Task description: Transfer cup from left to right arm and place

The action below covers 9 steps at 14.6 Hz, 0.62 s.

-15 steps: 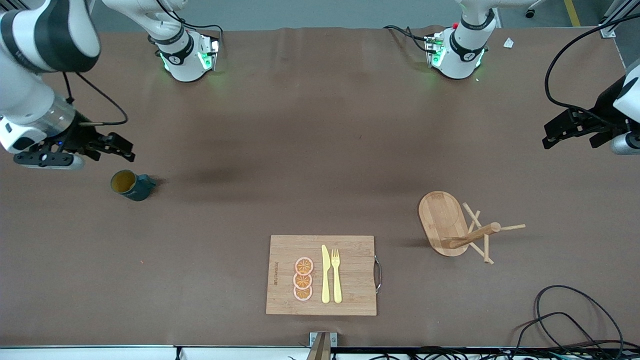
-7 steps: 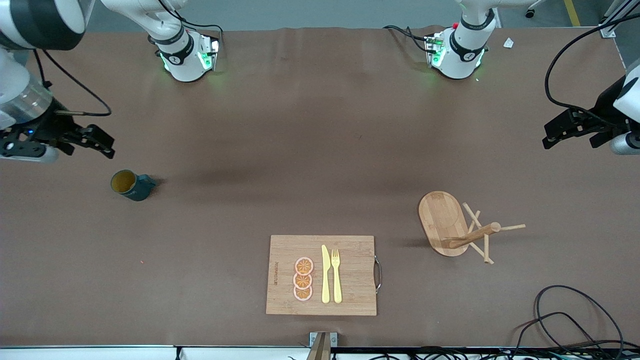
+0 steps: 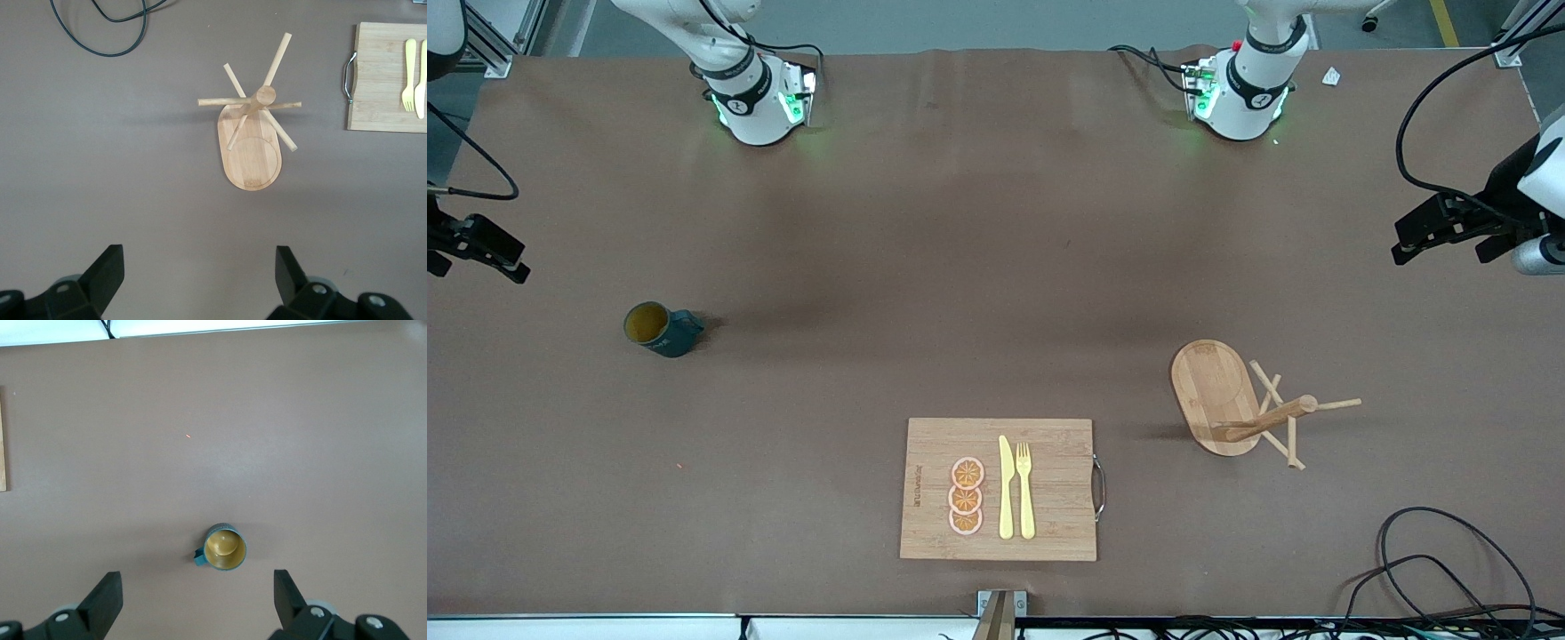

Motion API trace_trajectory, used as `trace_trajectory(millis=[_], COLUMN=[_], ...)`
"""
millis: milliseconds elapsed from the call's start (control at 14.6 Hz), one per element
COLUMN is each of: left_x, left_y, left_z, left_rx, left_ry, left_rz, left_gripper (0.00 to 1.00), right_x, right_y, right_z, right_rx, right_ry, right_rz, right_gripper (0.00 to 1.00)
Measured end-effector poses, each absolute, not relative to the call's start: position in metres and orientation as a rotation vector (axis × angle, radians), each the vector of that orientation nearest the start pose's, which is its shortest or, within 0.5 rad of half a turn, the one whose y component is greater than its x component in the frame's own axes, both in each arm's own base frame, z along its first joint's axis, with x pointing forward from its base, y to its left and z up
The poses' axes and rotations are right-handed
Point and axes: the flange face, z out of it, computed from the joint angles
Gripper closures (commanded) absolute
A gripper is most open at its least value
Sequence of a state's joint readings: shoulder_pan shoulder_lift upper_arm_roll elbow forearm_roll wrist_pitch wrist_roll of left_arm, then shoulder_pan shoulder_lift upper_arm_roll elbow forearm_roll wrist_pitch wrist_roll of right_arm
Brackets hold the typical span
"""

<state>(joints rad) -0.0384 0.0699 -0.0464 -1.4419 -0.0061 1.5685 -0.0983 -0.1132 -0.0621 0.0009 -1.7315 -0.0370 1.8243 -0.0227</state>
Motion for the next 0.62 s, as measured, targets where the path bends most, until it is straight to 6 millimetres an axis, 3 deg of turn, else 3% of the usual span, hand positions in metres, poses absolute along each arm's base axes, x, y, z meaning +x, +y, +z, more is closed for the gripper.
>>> trace_trajectory(millis=[616], left_x=[0.5749], left_y=[-0.0468], left_z=[0.6456], left_rx=[-3.139], left_ry=[-0.022], left_rz=[-0.09], left_gripper=[0.0], right_x=[0.5515], right_y=[-0.0613], right_z=[0.6034], right_rx=[-3.178], right_ry=[0.113], right_rz=[-0.211], right_gripper=[0.0])
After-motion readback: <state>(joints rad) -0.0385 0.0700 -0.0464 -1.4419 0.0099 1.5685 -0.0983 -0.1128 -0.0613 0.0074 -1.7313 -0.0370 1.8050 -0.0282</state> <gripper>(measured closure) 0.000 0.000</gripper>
